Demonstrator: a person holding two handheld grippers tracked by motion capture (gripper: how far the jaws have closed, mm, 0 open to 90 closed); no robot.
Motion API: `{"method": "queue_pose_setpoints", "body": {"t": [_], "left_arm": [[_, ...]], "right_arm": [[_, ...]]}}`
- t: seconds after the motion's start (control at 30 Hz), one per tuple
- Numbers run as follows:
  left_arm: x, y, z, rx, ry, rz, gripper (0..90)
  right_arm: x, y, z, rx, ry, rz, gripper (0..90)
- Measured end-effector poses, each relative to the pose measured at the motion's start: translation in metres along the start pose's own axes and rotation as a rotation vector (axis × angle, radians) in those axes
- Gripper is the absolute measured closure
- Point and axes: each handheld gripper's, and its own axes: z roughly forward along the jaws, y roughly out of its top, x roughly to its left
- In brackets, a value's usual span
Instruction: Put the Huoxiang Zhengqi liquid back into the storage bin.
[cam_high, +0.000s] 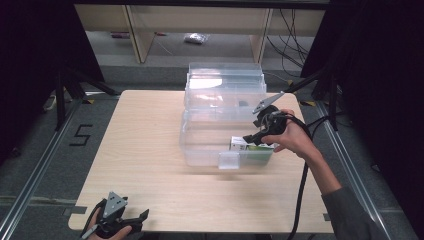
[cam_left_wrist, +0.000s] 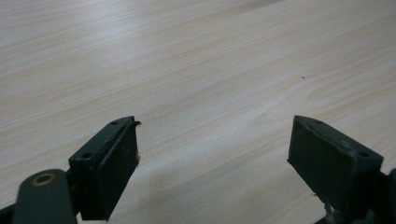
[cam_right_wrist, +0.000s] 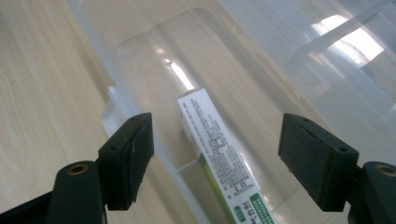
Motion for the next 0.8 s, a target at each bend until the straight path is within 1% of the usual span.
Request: {"method": "queue_pose_setpoints", "body": {"t": [0.03,0.07,0.1,0.13,0.17,0.2,0.23,0.27,0.3,0.33,0.37,0.4,0.43,0.47,0.5,0.53,0.57,0.6,0.63,0.67,0.7,0.73,0.77,0.8], "left_arm": [[0.000,0.000,0.000,-0.001,0.001,-0.001,15.4],[0.000,0.001,-0.001,0.008,0.009,0.003,15.4],[-0.001,0.001,-0.001,-0.002,0.008,-0.011,15.4],[0.000,0.001,-0.001,0.008,0.009,0.007,15.3],[0.000,0.000,-0.001,0.004,0.008,0.002,15.3],[0.000,0.000,-0.002,0.008,0.008,0.004,15.4],[0.000,0.000,-0.002,0.007,0.010,0.002,15.3],[0.000,0.001,-0.002,0.007,0.011,0.002,15.3],[0.000,0.001,-0.002,0.008,0.011,0.004,15.3],[0.000,0.000,-0.001,0.004,0.009,0.002,15.4],[0.000,0.000,-0.001,0.004,0.008,0.001,15.4],[0.000,0.000,-0.002,0.012,0.009,0.009,15.3],[0.000,0.000,-0.002,0.006,0.010,0.001,15.4],[0.000,0.001,-0.002,0.006,0.012,0.002,15.3],[-0.002,0.001,0.001,-0.029,0.006,-0.037,15.4],[0.001,0.000,-0.001,0.000,0.005,0.001,15.3],[0.000,0.000,-0.001,0.001,0.008,-0.003,15.4],[0.000,0.000,-0.002,0.006,0.012,-0.002,15.4],[0.001,0.000,-0.001,0.000,0.004,0.000,15.3],[0.001,0.001,-0.002,0.003,0.005,0.000,15.3],[0.001,0.001,-0.001,0.003,0.004,0.000,15.4],[0.000,0.001,-0.001,0.004,0.006,0.001,15.3],[-0.001,0.000,-0.001,0.003,0.008,0.000,15.4],[0.000,0.000,-0.001,0.004,0.006,0.001,15.3]], "right_arm": [[0.000,0.000,0.000,0.000,0.000,0.000,27.7],[0.001,-0.001,-0.002,-0.028,-0.022,-0.012,27.7],[0.001,-0.001,-0.002,-0.028,-0.022,-0.012,27.7],[0.003,-0.002,-0.002,-0.030,-0.030,0.002,27.7],[0.005,-0.002,-0.004,-0.025,-0.043,0.017,27.6],[0.008,-0.003,-0.006,-0.031,-0.060,0.020,27.2],[0.008,-0.004,-0.007,-0.048,-0.041,0.019,27.2],[0.008,-0.004,-0.007,-0.048,-0.041,0.019,27.2],[0.009,-0.005,-0.007,-0.053,-0.050,0.018,27.1],[0.011,-0.006,-0.007,-0.069,-0.067,0.024,26.9],[0.011,-0.008,-0.008,-0.072,-0.063,0.002,26.9],[0.012,-0.009,-0.008,-0.072,-0.056,-0.005,26.9],[0.013,-0.010,-0.009,-0.068,-0.055,-0.005,26.9],[0.014,-0.011,-0.008,-0.090,-0.069,-0.004,26.9],[0.014,-0.012,-0.009,-0.084,-0.064,-0.008,26.8],[0.016,-0.014,-0.008,-0.093,-0.049,0.001,26.8],[0.018,-0.015,-0.009,-0.104,-0.057,0.022,26.8],[0.018,-0.016,-0.010,-0.096,-0.047,0.002,26.8],[0.020,-0.018,-0.009,-0.114,-0.048,0.015,26.8],[0.020,-0.018,-0.010,-0.114,-0.044,0.006,26.8],[0.020,-0.019,-0.010,-0.137,-0.051,-0.011,26.8],[0.022,-0.019,-0.009,-0.155,-0.035,0.001,26.8],[0.023,-0.020,-0.010,-0.161,-0.043,0.008,26.4],[0.026,-0.021,-0.011,-0.152,-0.036,0.032,25.5]]}}
